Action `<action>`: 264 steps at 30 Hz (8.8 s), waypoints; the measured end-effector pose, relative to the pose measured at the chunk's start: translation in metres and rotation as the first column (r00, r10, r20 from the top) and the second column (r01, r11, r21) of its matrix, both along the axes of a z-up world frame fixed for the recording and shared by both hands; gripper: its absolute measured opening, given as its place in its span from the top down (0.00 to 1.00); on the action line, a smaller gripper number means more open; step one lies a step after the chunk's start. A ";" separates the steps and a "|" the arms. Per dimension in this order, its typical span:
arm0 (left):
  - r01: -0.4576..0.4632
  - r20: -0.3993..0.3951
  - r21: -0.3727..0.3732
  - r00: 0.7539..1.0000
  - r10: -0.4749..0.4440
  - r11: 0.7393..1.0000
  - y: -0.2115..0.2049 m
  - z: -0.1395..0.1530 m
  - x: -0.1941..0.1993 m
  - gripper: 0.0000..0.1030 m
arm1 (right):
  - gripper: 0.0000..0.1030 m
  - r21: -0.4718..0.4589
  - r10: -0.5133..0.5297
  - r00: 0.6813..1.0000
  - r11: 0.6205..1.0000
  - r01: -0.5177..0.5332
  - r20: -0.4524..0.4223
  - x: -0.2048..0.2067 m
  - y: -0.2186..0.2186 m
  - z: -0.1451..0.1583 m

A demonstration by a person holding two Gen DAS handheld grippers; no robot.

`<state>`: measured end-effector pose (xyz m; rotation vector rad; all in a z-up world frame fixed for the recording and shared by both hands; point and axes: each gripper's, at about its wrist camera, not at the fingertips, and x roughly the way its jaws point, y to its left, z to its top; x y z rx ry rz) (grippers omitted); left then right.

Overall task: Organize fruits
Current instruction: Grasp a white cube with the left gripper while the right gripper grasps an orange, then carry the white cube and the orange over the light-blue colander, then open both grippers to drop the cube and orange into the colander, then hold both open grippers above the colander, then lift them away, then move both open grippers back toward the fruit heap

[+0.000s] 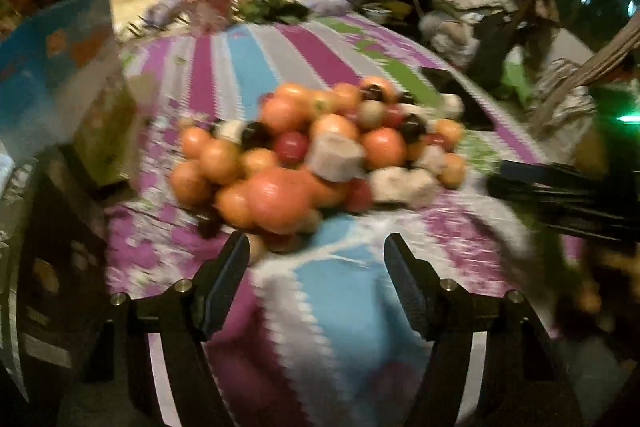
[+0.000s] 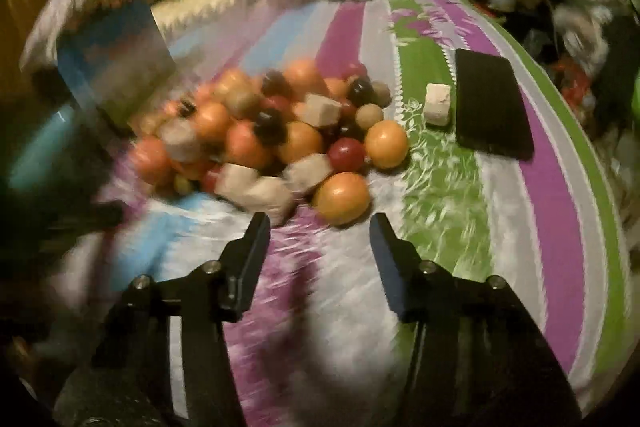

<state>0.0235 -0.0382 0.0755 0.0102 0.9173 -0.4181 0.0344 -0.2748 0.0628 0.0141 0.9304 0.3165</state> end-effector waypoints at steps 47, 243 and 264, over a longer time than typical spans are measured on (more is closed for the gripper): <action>-0.019 -0.083 -0.077 0.997 0.013 0.997 -0.124 -0.055 0.040 0.64 | 0.60 0.061 -0.191 0.982 0.980 0.190 0.005 -0.021 -0.044 0.001; -0.257 -0.004 0.038 0.966 0.258 0.966 0.037 0.030 -0.011 0.01 | 0.02 -0.111 -0.078 0.988 0.989 0.093 0.136 -0.027 0.062 0.052; -0.387 -0.035 0.130 0.918 0.394 0.913 0.008 -0.065 -0.003 0.00 | 0.02 0.006 -0.140 0.990 0.990 0.139 0.028 -0.056 -0.005 0.001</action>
